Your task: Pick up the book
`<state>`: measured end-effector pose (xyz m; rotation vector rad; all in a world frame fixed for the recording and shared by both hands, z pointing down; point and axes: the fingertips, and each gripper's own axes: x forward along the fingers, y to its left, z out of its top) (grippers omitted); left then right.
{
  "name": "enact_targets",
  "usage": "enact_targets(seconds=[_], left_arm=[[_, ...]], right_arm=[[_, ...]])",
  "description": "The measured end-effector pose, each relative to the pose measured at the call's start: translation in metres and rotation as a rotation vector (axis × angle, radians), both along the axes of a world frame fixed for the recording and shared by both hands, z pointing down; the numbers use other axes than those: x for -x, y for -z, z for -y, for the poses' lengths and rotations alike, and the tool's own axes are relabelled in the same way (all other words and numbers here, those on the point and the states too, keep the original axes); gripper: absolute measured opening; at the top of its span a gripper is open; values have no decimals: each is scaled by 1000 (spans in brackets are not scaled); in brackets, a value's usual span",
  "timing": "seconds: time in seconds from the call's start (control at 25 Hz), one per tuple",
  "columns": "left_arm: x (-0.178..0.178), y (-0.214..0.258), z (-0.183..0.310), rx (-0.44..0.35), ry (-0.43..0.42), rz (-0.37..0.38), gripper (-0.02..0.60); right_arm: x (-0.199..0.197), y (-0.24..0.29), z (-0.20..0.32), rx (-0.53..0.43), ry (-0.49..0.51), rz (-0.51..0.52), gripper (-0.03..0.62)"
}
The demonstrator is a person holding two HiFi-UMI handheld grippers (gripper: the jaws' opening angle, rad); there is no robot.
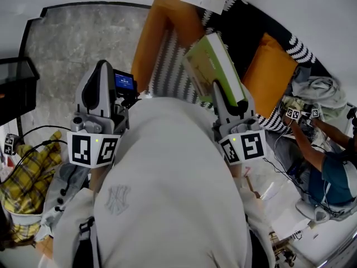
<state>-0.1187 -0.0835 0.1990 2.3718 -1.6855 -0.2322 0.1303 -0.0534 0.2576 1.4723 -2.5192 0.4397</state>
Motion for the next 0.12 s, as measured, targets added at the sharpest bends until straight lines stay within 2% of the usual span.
enact_targets(seconds=[0.12], left_arm=[[0,-1,4,1,2,0,8]], right_arm=[[-1,-1,4,2,-2,3,149]])
